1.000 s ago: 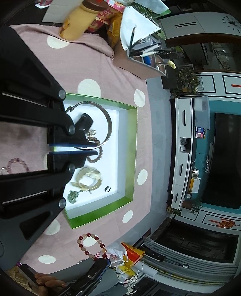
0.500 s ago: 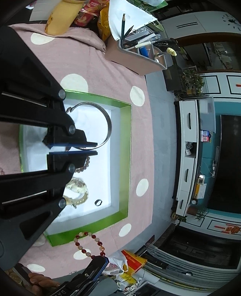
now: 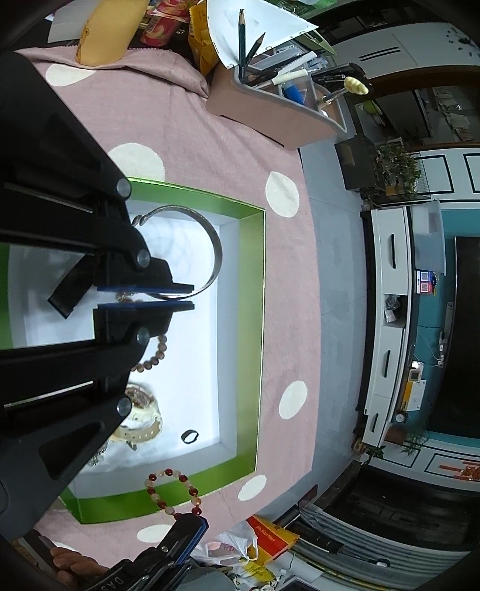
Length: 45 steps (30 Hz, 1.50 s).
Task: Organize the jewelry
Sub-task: 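Open both tools to release the bangle and bracelet into the box, then move both tools toward the pink bead bracelet and small silver ring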
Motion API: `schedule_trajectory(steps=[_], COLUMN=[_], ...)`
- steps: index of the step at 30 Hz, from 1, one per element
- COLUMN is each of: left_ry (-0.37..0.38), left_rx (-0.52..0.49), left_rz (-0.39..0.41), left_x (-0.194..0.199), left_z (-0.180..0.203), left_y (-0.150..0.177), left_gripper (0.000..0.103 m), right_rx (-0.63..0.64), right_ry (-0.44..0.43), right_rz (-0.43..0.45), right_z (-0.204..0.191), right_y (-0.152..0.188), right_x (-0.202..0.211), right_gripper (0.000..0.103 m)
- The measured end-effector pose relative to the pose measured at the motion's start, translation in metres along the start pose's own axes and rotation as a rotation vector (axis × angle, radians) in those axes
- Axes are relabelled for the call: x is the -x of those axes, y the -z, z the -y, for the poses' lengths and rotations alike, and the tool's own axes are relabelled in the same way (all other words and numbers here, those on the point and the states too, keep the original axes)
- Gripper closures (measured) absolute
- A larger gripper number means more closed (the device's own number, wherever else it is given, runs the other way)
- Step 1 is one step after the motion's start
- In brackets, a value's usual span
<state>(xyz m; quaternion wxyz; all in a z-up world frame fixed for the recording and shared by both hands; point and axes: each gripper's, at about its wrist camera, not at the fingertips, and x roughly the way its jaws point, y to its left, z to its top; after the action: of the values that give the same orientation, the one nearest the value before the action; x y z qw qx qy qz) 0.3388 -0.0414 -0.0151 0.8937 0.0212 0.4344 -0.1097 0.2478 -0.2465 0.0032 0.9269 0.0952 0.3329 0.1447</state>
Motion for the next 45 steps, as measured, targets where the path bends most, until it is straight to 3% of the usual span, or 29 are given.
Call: schedule_trajectory(steps=[16,21,23,25,29,32,34,38,40,42,45], left_ry=[-0.022,-0.022,-0.023,-0.024,-0.036,-0.042,-0.048,-0.059,-0.074,-0.073,-0.078], left_rx=[0.005,0.014,0.015,0.016,0.005,0.001,-0.004,-0.017,-0.014,-0.014,-0.019], left_rz=[-0.043,-0.035,-0.026,-0.015,0.006,0.026,0.036,0.059,0.073,0.083,0.083], left_x=[-0.026,-0.023,-0.018,-0.013,0.003,0.02,0.029,0.052,0.067,0.078,0.094], left_z=[-0.003,-0.003,-0.003,-0.002,0.001,0.005,0.006,0.012,0.014,0.017,0.02], left_y=[0.0,0.0,0.0,0.0,0.003,0.008,0.011,0.022,0.03,0.038,0.055], left_gripper=[0.095,0.094,0.08,0.066,0.059,0.047,0.04,0.032,0.018,0.015,0.007], right_rx=[-0.014,-0.025,-0.023,-0.026,-0.026,-0.029,-0.032,-0.058,-0.07,-0.076,-0.074], right_ry=[0.028,0.022,0.018,0.013,-0.001,-0.003,-0.002,0.012,0.013,0.03,0.057], right_rz=[-0.046,-0.041,-0.035,-0.025,-0.003,0.019,0.025,0.03,0.024,0.019,0.009], right_z=[0.011,0.012,0.01,0.009,0.006,0.003,0.002,0.002,0.001,0.0,-0.004], right_y=[0.003,0.002,0.003,0.004,0.007,0.013,0.016,0.027,0.033,0.04,0.05], right_x=[-0.02,-0.017,-0.013,-0.005,0.014,0.034,0.044,0.068,0.077,0.087,0.1], right_gripper=[0.096,0.087,0.084,0.073,0.069,0.055,0.053,0.031,0.027,0.019,0.016])
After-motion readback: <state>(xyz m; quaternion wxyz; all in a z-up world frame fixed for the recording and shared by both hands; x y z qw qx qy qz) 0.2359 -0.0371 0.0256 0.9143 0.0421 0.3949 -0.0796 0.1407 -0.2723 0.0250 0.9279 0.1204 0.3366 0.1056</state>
